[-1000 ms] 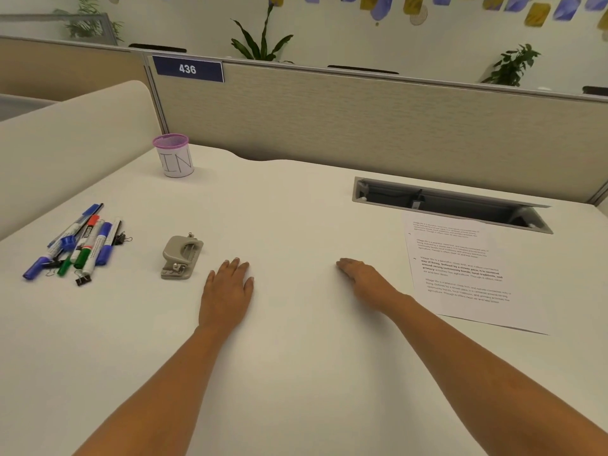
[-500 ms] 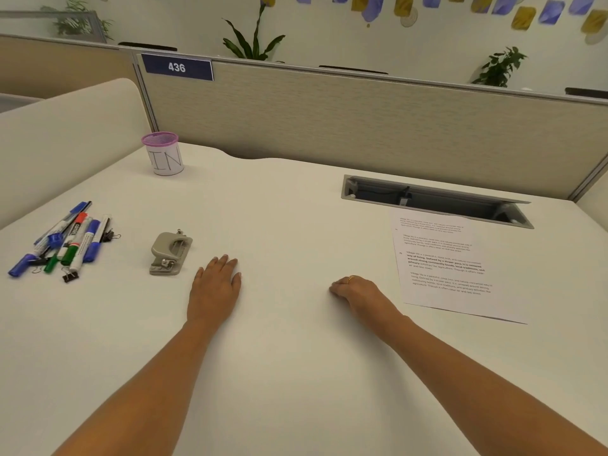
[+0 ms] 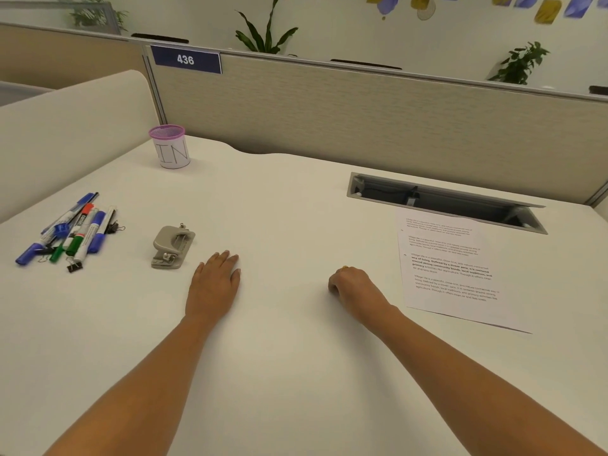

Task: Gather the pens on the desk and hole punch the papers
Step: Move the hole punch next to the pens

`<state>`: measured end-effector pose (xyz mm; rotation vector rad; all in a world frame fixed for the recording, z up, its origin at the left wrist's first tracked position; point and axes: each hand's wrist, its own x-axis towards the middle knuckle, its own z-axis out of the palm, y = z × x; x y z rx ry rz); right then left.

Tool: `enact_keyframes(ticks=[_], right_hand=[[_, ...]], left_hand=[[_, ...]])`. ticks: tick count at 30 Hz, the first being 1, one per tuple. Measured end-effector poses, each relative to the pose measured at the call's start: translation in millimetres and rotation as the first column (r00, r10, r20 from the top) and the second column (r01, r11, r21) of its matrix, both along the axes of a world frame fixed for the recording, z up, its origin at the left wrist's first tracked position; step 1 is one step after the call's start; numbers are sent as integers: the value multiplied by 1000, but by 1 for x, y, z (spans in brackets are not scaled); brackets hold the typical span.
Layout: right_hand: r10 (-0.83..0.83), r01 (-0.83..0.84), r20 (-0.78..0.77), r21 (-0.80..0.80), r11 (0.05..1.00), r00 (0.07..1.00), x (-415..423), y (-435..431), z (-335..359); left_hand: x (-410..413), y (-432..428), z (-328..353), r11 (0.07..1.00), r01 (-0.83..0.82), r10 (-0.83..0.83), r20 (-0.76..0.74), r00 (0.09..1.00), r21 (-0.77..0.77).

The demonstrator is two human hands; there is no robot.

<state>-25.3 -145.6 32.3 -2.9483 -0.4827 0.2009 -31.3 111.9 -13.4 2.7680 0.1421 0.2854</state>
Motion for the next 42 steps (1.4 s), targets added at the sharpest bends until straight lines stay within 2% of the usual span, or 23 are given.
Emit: enact_keyframes(ticks=[8,13,17,21,24,28,37,42], right_hand=[[-28,27,20,36,999,999,9,10,-1],[-50,58,-90,88,994,995,27,31,8],[-13,31,-161,109,994,987,39,69,13],[-7,35,-194,142,989,981,62,119,21],[-26,55,-190,147,988,981,83,160,30],[-71,96,-191,124,988,979,119,215,46],[-159,176,-101,189,966,982,204,319,97],[-196,205,-58,295,933,979,258,370,120]], left_hand=[[1,0,0,1000,-17,17,-25,1000,0],[5,5,8,999,38,-36,-44,998,39],[21,25,26,997,66,-68,46,997,48],[50,68,46,997,44,-51,93,994,70],[76,110,52,999,23,-25,57,998,28],[111,170,51,997,49,-49,11,999,56],[195,274,46,994,69,-62,-93,994,79],[239,308,35,994,85,-77,-116,990,63]])
